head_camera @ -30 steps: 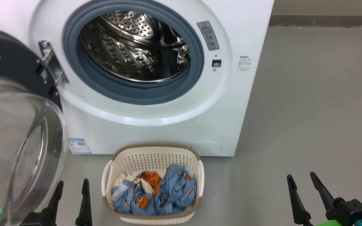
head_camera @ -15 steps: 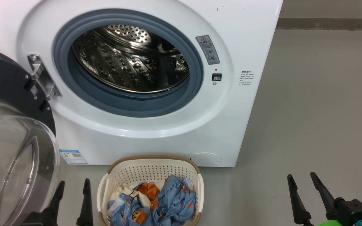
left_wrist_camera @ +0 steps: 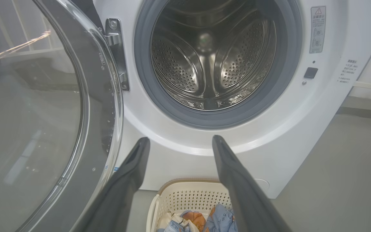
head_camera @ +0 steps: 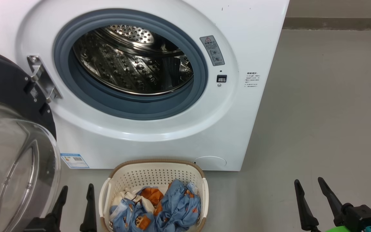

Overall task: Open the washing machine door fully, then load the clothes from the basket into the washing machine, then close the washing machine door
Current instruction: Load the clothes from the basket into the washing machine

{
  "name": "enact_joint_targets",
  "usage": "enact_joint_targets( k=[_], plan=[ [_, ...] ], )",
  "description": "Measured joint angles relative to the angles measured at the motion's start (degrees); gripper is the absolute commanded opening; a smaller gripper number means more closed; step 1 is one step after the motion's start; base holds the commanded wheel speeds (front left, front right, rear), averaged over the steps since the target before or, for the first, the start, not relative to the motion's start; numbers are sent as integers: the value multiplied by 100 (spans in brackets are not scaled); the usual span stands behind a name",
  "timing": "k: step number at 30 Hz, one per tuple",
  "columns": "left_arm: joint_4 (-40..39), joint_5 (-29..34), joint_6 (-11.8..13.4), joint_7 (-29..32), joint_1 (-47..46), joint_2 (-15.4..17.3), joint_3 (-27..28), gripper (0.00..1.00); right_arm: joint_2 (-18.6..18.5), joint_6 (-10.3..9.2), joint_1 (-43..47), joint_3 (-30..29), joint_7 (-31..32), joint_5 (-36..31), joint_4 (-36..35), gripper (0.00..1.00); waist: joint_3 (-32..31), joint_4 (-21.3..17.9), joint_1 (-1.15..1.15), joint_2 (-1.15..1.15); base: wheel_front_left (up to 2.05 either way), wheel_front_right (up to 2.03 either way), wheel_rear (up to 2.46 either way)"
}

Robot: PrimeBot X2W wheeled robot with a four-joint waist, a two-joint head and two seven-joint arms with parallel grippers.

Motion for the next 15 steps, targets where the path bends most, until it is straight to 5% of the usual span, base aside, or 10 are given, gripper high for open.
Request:
enact_joint_targets(
  k=[15],
  plan=[
    [19, -2, 0, 0, 4, 0, -66, 100, 0, 0, 0, 3, 0, 44, 40, 100, 6, -7, 0, 0, 0, 0, 0]
  ],
)
